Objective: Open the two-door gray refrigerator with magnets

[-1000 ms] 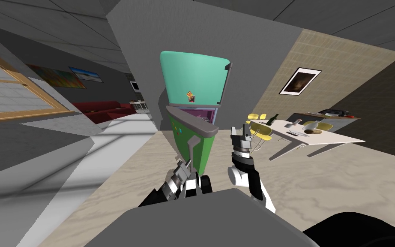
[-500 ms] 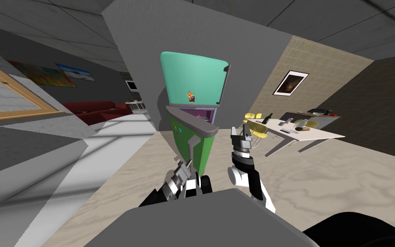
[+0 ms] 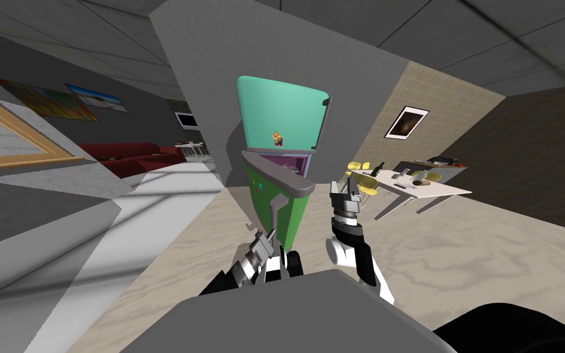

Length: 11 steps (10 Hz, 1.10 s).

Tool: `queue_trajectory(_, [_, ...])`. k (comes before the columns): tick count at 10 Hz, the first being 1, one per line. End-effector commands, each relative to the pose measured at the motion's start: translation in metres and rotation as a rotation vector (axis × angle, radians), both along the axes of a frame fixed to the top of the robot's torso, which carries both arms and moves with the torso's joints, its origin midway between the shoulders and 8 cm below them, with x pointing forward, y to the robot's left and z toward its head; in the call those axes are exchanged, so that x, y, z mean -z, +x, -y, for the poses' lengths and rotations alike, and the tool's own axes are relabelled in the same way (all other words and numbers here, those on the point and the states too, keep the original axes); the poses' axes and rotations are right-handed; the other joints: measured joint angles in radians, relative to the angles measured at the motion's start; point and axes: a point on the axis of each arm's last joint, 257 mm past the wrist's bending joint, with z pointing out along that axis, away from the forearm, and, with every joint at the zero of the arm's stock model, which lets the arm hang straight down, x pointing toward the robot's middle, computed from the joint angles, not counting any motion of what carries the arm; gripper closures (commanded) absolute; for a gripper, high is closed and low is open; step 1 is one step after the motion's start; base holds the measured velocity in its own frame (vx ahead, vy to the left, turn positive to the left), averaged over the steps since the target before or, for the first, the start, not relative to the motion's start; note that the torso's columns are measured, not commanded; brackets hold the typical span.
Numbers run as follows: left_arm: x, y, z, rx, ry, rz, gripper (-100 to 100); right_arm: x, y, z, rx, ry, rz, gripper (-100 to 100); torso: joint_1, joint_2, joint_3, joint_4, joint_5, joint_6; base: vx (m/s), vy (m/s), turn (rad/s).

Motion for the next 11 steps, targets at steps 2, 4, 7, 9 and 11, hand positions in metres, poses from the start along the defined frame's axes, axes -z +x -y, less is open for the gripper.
queue_trajectory(2, [0.000,0.000,0.000,0.000,0.000,0.000,100,0.000,0.000,0.000,0.000,0.000,0.000,0,0.007,0.000,0.000,0.001,0.002,0.000,0.013,-0.022,0.001])
queue_trajectory(4, [0.000,0.000,0.000,0.000,0.000,0.000,100,0.000,0.000,0.000,0.000,0.000,0.000,0,0.011,0.000,0.001,0.001,0.003,0.000,0.006,-0.012,-0.011])
queue_trajectory(7, [0.000,-0.002,0.002,0.011,-0.001,-0.001,100,0.000,0.000,0.000,0.000,0.000,0.000,0,0.013,0.000,-0.001,0.002,0.005,0.000,-0.028,0.090,-0.077])
queue_trajectory(9, [0.000,-0.004,0.004,0.021,-0.001,-0.001,100,0.000,0.000,0.000,0.000,0.000,0.000,0,0.006,0.000,-0.002,0.001,0.004,0.000,-0.072,0.193,-0.061])
queue_trajectory(11, [-0.011,-0.012,0.000,0.036,0.001,-0.001,-100,0.000,0.000,0.000,0.000,0.000,0.000,0,-0.004,0.001,-0.004,0.000,0.002,0.000,-0.027,0.017,0.087])
